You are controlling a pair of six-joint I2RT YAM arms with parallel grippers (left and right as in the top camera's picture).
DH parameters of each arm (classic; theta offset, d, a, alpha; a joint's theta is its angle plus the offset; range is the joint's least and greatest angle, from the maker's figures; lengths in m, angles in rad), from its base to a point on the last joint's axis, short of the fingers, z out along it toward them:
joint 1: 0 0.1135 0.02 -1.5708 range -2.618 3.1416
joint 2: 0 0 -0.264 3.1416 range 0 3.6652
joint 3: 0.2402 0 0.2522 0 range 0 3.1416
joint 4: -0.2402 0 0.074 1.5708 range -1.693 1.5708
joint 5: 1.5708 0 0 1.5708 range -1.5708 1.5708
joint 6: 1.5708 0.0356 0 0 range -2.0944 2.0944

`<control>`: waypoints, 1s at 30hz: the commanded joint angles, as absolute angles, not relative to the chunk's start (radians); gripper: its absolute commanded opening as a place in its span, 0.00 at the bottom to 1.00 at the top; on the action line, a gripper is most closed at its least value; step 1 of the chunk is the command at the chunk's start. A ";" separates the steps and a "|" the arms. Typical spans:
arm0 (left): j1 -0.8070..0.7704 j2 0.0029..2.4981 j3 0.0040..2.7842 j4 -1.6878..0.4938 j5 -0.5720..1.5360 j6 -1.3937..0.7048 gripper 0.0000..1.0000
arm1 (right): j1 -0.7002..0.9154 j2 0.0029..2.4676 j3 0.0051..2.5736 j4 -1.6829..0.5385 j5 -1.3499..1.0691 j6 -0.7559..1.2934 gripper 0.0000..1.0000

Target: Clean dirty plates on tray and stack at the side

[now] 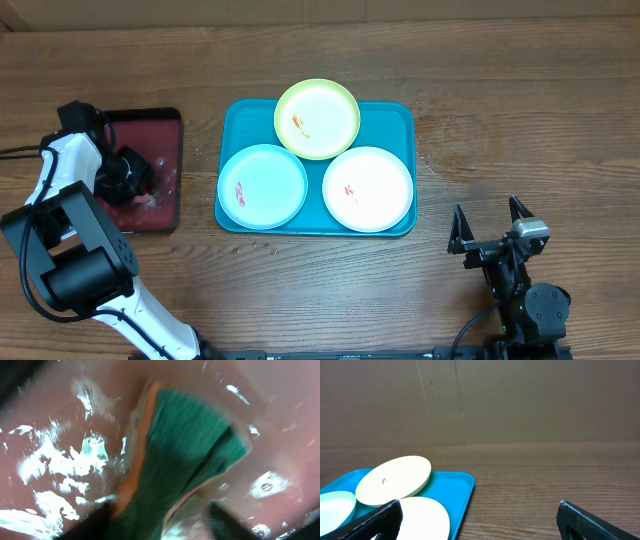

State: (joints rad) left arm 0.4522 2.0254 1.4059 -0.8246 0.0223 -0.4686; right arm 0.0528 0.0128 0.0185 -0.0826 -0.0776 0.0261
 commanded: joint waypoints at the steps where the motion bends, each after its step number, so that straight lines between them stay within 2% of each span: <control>1: 0.458 2.040 1.423 -0.780 0.017 -0.436 1.00 | 0.049 0.003 0.009 -0.080 -0.072 0.034 1.00; 7: 0.458 2.040 1.423 -0.732 0.015 -0.371 1.00 | 0.049 0.003 0.009 -0.080 -0.072 0.034 1.00; 9: 0.458 2.040 1.423 -0.725 0.015 -0.321 0.96 | 0.049 0.003 0.009 -0.080 -0.072 0.034 1.00; 13: 0.458 2.040 1.423 -0.735 0.015 -0.228 0.80 | 0.049 0.003 0.009 -0.080 -0.072 0.034 1.00; 14: 0.458 2.040 1.423 -0.746 0.015 -0.221 0.72 | 0.049 0.003 0.009 -0.080 -0.072 0.034 1.00; 15: 0.458 2.040 1.423 -0.754 0.015 -0.220 0.67 | 0.049 0.003 0.009 -0.080 -0.072 0.034 1.00; 20: 0.458 2.040 1.422 -0.796 0.016 -0.202 0.62 | 0.049 0.003 0.009 -0.080 -0.072 0.034 1.00; 25: 0.458 2.040 1.422 -0.826 0.015 -0.175 0.45 | 0.049 0.003 0.009 -0.080 -0.072 0.034 1.00; 27: 0.458 2.040 1.422 -0.827 0.015 -0.175 0.44 | 0.049 0.003 0.009 -0.080 -0.072 0.034 1.00; 29: 0.458 2.040 1.423 -0.826 0.015 -0.175 0.34 | 0.049 0.003 0.009 -0.080 -0.072 0.034 1.00; 30: 0.458 2.040 1.426 -0.827 0.015 -0.175 0.23 | 0.049 0.003 0.009 -0.080 -0.072 0.034 1.00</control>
State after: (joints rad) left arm 0.4526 2.0254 1.4063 -0.8230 0.0177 -0.1970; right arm 0.0528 0.0128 0.0185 -0.0834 -0.0776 0.0265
